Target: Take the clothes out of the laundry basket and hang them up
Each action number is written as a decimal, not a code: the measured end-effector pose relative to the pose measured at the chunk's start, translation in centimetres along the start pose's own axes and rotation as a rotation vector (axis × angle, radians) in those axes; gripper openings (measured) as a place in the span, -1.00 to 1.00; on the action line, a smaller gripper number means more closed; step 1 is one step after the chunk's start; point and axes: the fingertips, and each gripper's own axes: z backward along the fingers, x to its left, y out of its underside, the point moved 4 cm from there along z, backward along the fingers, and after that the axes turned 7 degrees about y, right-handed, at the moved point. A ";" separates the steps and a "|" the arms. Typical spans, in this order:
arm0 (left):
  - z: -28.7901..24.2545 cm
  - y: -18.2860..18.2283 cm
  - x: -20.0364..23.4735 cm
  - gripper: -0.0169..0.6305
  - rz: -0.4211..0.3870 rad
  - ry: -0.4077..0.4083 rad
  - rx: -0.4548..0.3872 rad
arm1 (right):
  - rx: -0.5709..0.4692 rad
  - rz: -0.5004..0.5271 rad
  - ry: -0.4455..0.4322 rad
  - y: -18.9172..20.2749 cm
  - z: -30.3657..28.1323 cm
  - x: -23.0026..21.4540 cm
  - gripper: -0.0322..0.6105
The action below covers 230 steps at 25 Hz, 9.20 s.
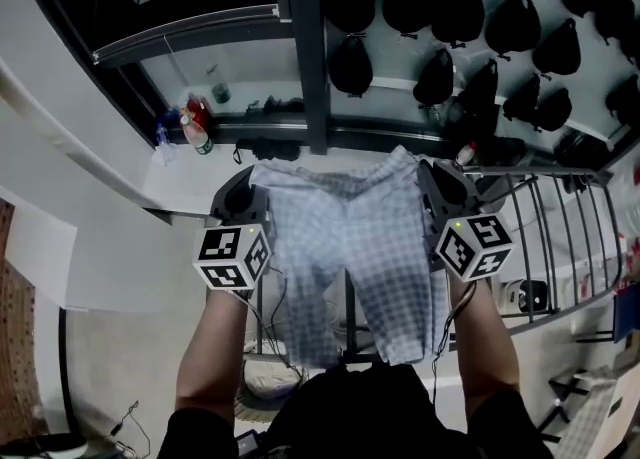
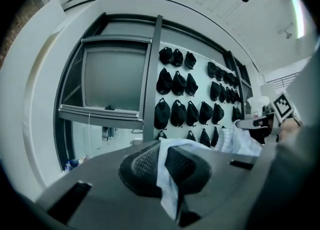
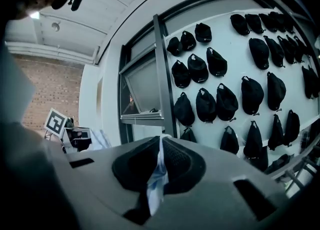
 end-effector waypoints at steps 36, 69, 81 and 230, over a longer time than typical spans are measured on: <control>-4.9 15.6 1.3 -0.92 0.014 -0.124 0.275 | 0.335 -0.023 -0.012 15.9 -6.6 -4.6 -0.84; -1.2 17.3 0.9 -0.27 0.030 -0.070 0.377 | 0.407 0.021 0.043 16.1 -5.3 -3.9 -0.12; 1.5 14.6 -0.8 -0.27 0.010 -0.032 0.300 | 0.365 0.018 0.099 14.9 -2.1 -3.1 0.04; 70.2 23.5 -7.4 -0.90 0.211 -0.989 0.069 | 0.457 0.125 -1.354 29.7 26.8 63.0 -0.87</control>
